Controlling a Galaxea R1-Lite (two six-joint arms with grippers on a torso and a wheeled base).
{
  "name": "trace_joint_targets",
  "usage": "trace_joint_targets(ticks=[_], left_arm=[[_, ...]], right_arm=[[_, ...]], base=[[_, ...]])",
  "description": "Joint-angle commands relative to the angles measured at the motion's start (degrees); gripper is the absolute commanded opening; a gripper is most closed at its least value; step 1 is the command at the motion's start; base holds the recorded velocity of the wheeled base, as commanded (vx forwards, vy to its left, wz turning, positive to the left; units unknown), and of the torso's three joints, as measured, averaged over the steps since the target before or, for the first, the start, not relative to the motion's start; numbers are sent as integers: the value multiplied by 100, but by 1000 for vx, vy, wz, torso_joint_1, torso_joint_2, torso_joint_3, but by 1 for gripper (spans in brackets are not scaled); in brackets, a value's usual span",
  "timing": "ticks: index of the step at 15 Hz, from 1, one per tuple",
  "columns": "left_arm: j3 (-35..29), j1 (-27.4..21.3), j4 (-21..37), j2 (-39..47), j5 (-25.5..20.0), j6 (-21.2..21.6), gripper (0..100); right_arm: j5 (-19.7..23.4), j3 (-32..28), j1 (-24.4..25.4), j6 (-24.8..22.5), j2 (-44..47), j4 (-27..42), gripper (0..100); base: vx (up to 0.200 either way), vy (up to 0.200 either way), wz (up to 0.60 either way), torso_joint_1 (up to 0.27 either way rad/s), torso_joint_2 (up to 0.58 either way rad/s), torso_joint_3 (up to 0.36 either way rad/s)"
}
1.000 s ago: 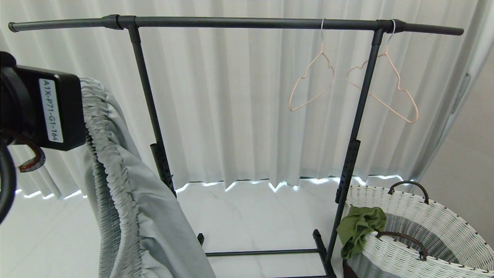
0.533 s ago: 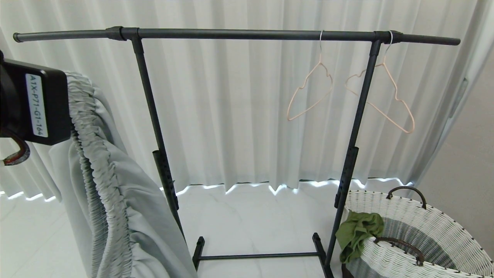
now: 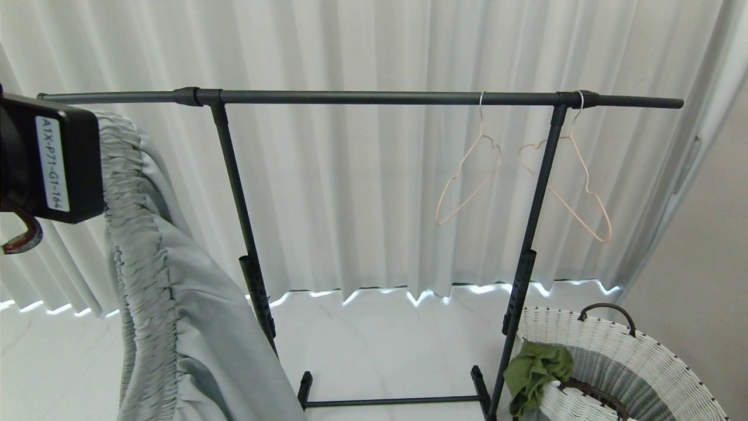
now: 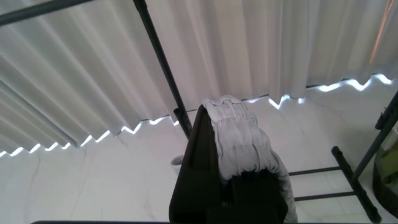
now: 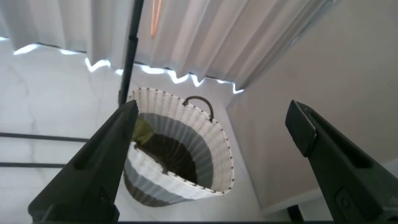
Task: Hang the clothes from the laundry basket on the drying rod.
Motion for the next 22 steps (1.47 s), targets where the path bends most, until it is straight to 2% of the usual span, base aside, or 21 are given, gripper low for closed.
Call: trace_joint_targets(ticks=[1,3,8,11,14,18,21,22], left_arm=[[18,-2,1,-40,5,-4,0],[97,-11,1,-93,5,5,0],[141,-20,-8,-128,5,-4,0],[149,-20,-8,-181,5,-4,0],[167,-20,-8,-181,5,-4,0],[185,-29,-8,-181,5,-4,0],[237,-29,-8,-163,5,-4,0],[255,-37,-8,-163,5,5,0]], right_arm=[[50,2,5,45,259,-5,100],[199,20,-4,80,338,-22,100],[199,-15,-171,133,655,-348,100],[217,-59,-277,133,743,-418,100],[507,-51,-312,141,743,-418,100],[542,-24,-329,203,795,-418,100],[744,-15,-365,256,971,-427,100],[972,-33,-496,256,1182,-462,100]], base=[[0,0,0,212,-496,-305],[0,0,0,195,-503,-305],[0,0,0,52,-129,-79],[200,0,0,2,-7,-7],[200,0,0,1,-4,-2],[200,0,0,8,4,0],[200,0,0,2,2,-1],[200,0,0,2,-7,2]])
